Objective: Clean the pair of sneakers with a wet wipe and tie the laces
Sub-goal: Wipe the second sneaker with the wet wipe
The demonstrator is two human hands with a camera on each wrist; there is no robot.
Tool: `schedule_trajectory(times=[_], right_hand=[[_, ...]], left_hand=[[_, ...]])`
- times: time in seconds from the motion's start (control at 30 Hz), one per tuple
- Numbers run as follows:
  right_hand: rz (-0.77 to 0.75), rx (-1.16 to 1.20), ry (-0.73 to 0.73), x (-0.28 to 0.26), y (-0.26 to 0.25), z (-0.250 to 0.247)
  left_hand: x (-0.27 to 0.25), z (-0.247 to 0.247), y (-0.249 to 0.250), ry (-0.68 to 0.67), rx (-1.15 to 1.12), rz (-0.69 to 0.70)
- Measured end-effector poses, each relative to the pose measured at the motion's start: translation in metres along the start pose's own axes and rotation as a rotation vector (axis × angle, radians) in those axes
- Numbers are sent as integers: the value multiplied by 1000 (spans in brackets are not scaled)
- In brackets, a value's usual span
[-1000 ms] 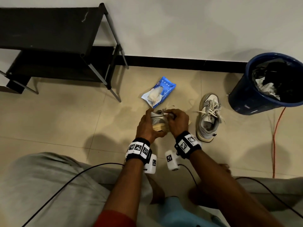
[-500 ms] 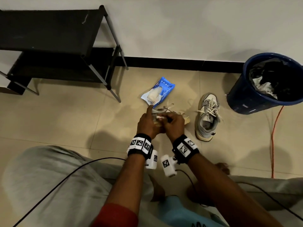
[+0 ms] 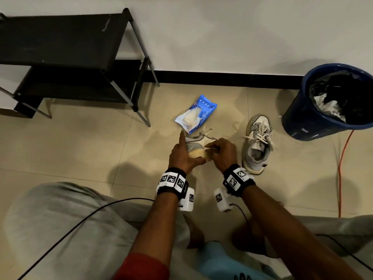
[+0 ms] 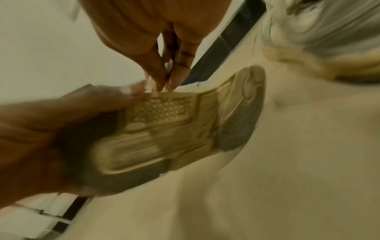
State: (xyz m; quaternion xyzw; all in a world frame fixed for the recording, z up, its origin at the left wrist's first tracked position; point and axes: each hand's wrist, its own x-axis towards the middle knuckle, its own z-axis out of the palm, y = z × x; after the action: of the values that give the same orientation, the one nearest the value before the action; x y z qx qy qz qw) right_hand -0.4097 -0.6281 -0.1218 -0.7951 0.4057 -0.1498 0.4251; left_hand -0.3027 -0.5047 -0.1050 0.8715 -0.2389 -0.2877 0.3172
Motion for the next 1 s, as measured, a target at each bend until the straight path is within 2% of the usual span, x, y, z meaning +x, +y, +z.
schedule_trajectory(times=[0.13, 0.3, 0.33, 0.43, 0.5, 0.63, 0.67, 0.73, 0.8, 0.9, 1.0], right_hand=[[154, -52, 43, 21, 23, -17], [56, 274, -77, -8, -5, 0], [55, 269, -85, -9, -3, -2], [100, 72, 32, 11, 13, -17], [128, 8, 8, 13, 11, -18], [27, 259, -143, -18, -21, -1], [-3, 242, -129, -20, -18, -1], [1, 130, -3, -6, 0, -3], [81, 78, 70, 10, 18, -9], [74, 111, 20, 2, 8, -1], [-59, 241, -90, -17, 2, 4]], left_hand=[[-1, 0, 7, -3, 1, 3], [5, 2, 6, -5, 59, -26], [5, 3, 4, 0, 71, -30], [4, 5, 1, 26, 85, -30], [6, 5, 2, 37, 87, -28], [8, 5, 0, 20, 110, -30], [9, 5, -1, 19, 112, -30], [9, 5, -2, 31, 100, -32], [9, 5, -1, 59, 81, -35], [10, 2, 1, 64, 64, -39], [9, 0, 1, 35, 53, -66]])
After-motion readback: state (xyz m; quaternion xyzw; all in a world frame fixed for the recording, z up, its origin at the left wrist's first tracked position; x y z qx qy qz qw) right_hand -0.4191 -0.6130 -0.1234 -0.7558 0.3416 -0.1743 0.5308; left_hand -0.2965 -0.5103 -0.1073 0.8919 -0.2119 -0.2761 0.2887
